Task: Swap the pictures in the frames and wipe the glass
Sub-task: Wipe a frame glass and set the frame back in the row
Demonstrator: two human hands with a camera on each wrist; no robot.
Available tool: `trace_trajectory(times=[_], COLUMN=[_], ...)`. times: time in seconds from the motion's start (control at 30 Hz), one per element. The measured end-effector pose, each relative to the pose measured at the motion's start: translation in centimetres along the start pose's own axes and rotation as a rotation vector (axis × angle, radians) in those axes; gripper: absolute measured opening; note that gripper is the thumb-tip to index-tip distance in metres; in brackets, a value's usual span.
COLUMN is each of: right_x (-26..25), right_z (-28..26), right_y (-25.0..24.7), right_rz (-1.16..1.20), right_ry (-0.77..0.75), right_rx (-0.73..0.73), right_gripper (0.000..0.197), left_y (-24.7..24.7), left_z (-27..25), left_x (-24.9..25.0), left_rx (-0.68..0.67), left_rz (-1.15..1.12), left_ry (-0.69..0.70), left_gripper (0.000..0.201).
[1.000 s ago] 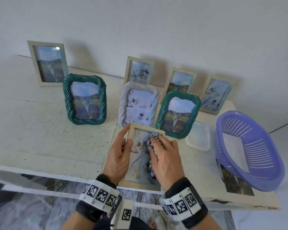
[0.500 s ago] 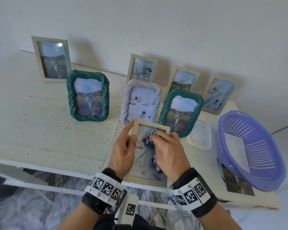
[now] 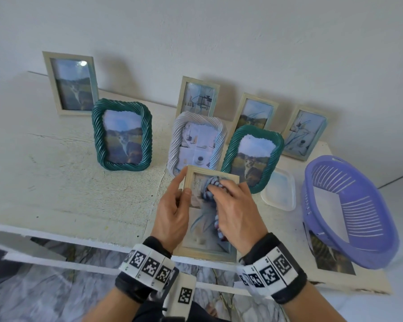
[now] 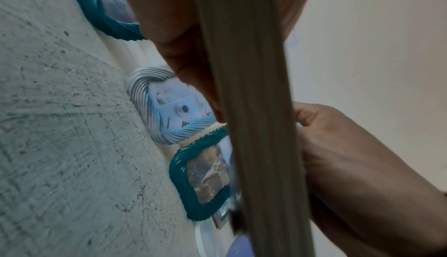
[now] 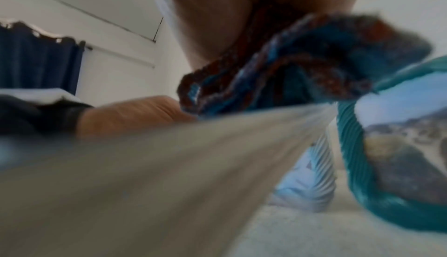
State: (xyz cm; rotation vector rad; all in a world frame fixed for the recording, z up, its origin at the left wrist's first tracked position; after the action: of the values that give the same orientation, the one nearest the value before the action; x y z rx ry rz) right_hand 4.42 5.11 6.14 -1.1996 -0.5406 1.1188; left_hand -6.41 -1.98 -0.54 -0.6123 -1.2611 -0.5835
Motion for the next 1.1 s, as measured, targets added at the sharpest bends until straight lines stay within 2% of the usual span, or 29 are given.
trace_trajectory(times=[0.07, 0.13, 0.23, 0.33, 0.4, 0.47, 0.6, 0.67, 0.77, 0.83, 0.93, 1.0, 1.03, 1.1], right_x=[-0.6, 0.0, 1.2, 2.0, 1.6, 0.7, -0.8, 0.2, 1.2, -0.2, -3.1, -3.9, -3.4, -1.2], right_z=[-0.8, -2.0, -2.1, -0.9, -0.4, -0.5, -2.4, -2.2, -1.3, -1.0, -1.7, -2.6, -2.8, -2.7], right_y=[0.4, 1.0, 1.4, 1.2, 1.0, 0.8, 1.0, 1.2, 1.5, 1.3, 0.5, 0.4, 1.1, 2.7], right_rz=[0.087, 0.142, 0.069, 0.028, 0.064, 0.100, 0.096, 0.047, 0.014, 0.007, 0.029, -0.063, -0.142, -0.195], right_ry=[-0.069, -0.104, -0.047, 0.109, 0.119, 0.039, -0.149, -0.087, 0.049, 0.005, -0.194, -0.343, -0.366, -0.276], right_rx=[-0.030, -0.142, -0.237, -0.192, -0.127, -0.073, -0.167, -0.206, -0.190, -0.152, -0.144, -0.213, -0.295, -0.450], right_gripper=[0.043, 0.036, 0.046, 0.056, 0.050, 0.041, 0.035, 0.043, 0.055, 0.052, 0.042, 0.022, 0.017, 0.023], left_y=[-0.5, -1.0, -1.0, -0.4, -0.4, -0.8, -1.2, -1.1, -0.7, -0.9, -1.5, -1.9, -2.0, -2.1], left_z=[0.2, 0.1, -0.2, -0.3, -0.4, -0.2, -0.4, -0.9, -1.2, -1.1, -0.8, -0.7, -0.8, -1.0], left_x=[-0.1, -0.3, -0.2, 0.2, 0.2, -0.1, -0.5, -0.5, -0.6, -0.5, -0.6, -0.7, -0.7, -0.6], left_rx=[-0.004, -0.006, -0.001, -0.009, -0.002, 0.004, 0.005, -0.002, -0.018, -0.013, -0.012, -0.002, 0.002, 0.008], left_rz=[0.000, 0.018, 0.035, 0.044, 0.035, 0.029, 0.036, 0.036, 0.034, 0.010, 0.006, 0.011, 0.015, 0.019], left_ry=[0.000, -0.004, 0.011, 0.026, 0.021, 0.012, -0.011, -0.009, -0.026, -0.035, -0.047, -0.051, -0.049, -0.049], left_gripper=[0.046, 0.046, 0.047, 0.047, 0.047, 0.047, 0.047, 0.047, 0.048, 0.047, 0.047, 0.047, 0.048, 0.048])
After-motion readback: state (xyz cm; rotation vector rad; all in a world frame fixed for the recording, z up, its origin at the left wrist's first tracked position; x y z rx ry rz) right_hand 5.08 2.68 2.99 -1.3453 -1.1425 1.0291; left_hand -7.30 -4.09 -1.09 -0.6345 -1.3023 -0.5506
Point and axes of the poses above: each hand's wrist, its own z-axis towards the middle knuckle, its own y-axis out of the palm, x = y × z, the point moved 7 cm from there along z, towards the middle knuckle, and after that the axes turned 1 degree about z, right-handed, at the moved point
